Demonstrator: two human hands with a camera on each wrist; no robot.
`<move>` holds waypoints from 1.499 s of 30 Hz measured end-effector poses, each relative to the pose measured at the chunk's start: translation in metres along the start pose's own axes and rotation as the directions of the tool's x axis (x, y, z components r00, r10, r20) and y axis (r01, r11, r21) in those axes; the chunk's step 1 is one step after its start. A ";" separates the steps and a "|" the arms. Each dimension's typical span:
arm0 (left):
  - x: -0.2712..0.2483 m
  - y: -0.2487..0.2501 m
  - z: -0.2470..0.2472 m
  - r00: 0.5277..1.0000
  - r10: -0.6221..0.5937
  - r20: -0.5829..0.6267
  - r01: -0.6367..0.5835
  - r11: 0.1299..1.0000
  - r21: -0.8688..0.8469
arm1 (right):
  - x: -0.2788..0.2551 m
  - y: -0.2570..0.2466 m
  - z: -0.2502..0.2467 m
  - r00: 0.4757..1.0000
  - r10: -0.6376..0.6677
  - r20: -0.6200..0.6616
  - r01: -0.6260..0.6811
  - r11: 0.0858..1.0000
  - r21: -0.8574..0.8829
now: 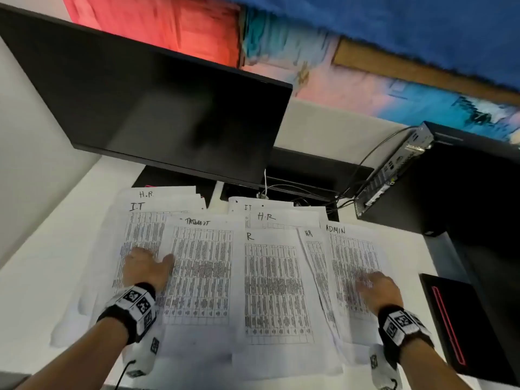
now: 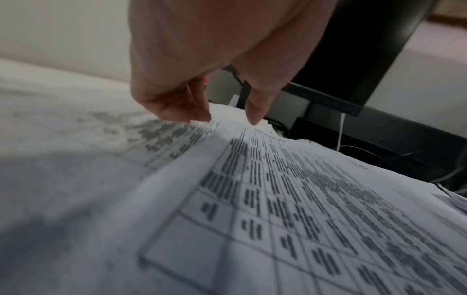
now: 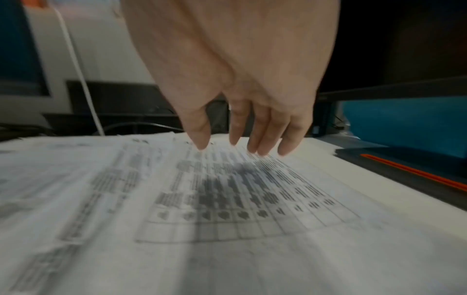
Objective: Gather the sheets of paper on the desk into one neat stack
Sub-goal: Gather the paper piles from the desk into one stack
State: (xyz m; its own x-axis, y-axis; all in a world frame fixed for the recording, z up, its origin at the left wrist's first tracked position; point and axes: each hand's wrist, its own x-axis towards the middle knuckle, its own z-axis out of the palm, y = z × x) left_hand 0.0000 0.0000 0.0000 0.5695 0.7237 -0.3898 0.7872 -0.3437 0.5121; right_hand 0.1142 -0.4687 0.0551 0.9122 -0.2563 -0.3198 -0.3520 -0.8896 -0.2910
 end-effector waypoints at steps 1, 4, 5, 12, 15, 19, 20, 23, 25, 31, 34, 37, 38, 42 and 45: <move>0.002 -0.003 0.006 0.998 -0.044 -0.038 0.044 0.999 -0.021 | 0.006 0.007 -0.003 0.997 0.066 -0.036 -0.067 0.998 -0.012; -0.012 0.008 0.009 0.980 -0.169 -0.104 0.172 0.985 0.019 | 0.020 0.025 -0.005 0.956 0.286 -0.059 -0.288 0.957 -0.031; -0.017 0.011 0.010 0.977 -0.182 -0.109 0.186 0.982 0.024 | 0.022 0.029 -0.005 0.943 0.333 -0.012 -0.333 0.942 -0.048; -0.025 0.018 0.023 0.987 -0.132 0.088 0.151 0.954 -0.260 | 0.055 0.050 0.009 0.951 0.242 0.192 -0.287 0.920 0.265; -0.035 0.034 0.026 0.983 -0.077 0.167 0.119 0.959 -0.259 | 0.052 0.039 0.009 0.949 0.151 0.278 -0.274 0.832 0.482; -0.041 0.047 0.035 0.964 -0.023 0.265 0.110 0.942 -0.318 | 0.039 0.014 0.003 0.927 0.017 0.375 -0.289 0.670 0.684; -0.041 0.047 0.038 0.956 -0.012 0.292 0.118 0.930 -0.348 | 0.036 0.011 0.003 0.930 -0.022 0.368 -0.261 0.667 0.698; -0.046 0.051 0.043 0.923 0.049 0.382 0.092 0.935 -0.343 | 0.032 0.008 0.011 0.936 -0.087 0.342 -0.170 0.740 0.651; -0.048 0.053 0.045 0.924 0.081 0.373 0.044 0.948 -0.315 | 0.030 0.006 0.016 0.944 -0.062 0.323 -0.140 0.812 0.567; -0.062 0.078 0.000 0.951 0.209 0.230 -0.133 0.943 -0.305 | 0.028 0.003 0.035 0.953 0.063 0.296 -0.176 0.911 0.372; -0.078 0.092 -0.052 0.919 0.371 0.134 -0.302 0.880 -0.366 | 0.013 -0.012 0.036 0.961 0.141 0.236 -0.211 0.930 0.302; -0.089 0.098 -0.091 0.875 0.465 0.133 -0.339 0.787 -0.515 | 0.001 -0.027 0.037 0.942 0.269 0.202 -0.310 0.926 0.216; -0.091 0.098 -0.097 0.866 0.479 0.145 -0.323 0.756 -0.569 | -0.003 -0.031 0.038 0.942 0.288 0.176 -0.318 0.931 0.180; -0.095 0.098 -0.075 0.859 0.451 0.244 -0.208 0.742 -0.638 | -0.014 -0.046 0.040 0.937 0.301 0.179 -0.319 0.944 0.084; -0.079 0.089 -0.028 0.890 0.329 0.317 -0.070 0.785 -0.616 | -0.010 -0.048 0.040 0.927 0.254 0.275 -0.334 0.892 0.305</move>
State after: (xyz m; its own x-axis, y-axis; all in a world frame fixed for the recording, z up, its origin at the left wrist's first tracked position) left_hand 0.0188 -0.0714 0.0976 0.8404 0.3409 -0.4212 0.4318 0.0484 0.9007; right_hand 0.1135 -0.4083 0.0363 0.6989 -0.3597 -0.6182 -0.6830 -0.5924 -0.4274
